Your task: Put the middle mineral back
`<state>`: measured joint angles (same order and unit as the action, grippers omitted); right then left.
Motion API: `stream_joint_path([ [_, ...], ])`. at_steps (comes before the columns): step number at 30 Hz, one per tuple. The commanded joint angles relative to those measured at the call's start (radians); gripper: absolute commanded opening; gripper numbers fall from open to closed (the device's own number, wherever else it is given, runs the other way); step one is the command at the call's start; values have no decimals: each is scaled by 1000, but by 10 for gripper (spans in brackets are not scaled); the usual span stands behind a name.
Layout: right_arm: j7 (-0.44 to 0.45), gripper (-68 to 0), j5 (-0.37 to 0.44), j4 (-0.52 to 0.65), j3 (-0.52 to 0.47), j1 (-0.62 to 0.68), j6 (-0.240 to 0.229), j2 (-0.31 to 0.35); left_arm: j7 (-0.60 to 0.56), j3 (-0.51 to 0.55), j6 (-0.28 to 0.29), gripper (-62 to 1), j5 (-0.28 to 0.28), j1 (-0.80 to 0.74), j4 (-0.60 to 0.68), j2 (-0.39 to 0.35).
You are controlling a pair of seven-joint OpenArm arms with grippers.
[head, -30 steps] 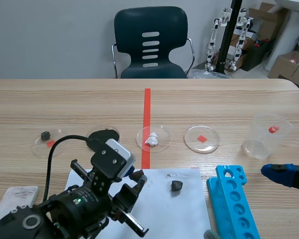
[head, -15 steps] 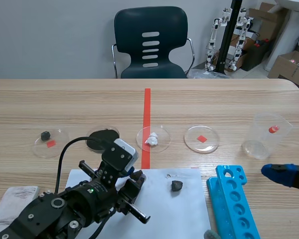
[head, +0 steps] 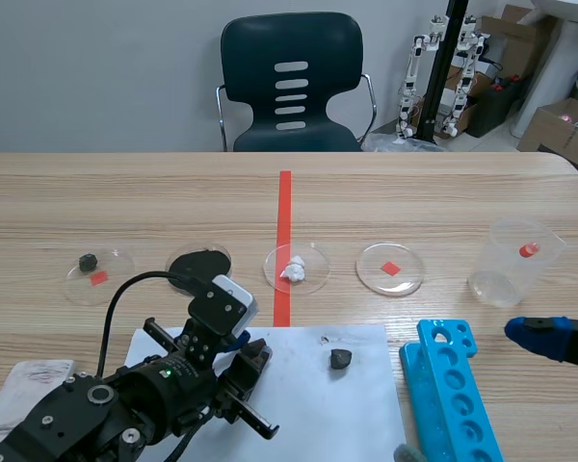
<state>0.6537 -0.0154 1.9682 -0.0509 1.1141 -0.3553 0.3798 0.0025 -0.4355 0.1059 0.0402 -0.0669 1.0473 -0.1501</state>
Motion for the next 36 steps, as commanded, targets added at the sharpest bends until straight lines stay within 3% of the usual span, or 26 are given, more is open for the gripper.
stream_joint_path([
  [1, 18, 4, 11, 7, -7, -1, 0, 8, -6, 6, -6, -478, -7, 0, 25, -3],
  [5, 18, 4, 11, 7, -7, -1, 0, 8, -4, 6, -5, -476, -7, -2, 25, -3],
  [7, 18, 4, 11, 7, -7, -1, 0, 8, -5, 6, -5, -442, -7, -2, 25, -2],
  [13, 18, 4, 11, 7, -7, -1, 0, 8, -5, 6, -5, -276, -21, -2, 25, 0],
  [20, 18, 4, 11, 7, -7, -1, 0, 8, -5, 6, -5, 7, -22, -2, 27, -1],
  [36, 18, 4, 11, 7, -7, -1, 0, 8, -39, 6, -5, 14, -21, -94, 206, -53],
])
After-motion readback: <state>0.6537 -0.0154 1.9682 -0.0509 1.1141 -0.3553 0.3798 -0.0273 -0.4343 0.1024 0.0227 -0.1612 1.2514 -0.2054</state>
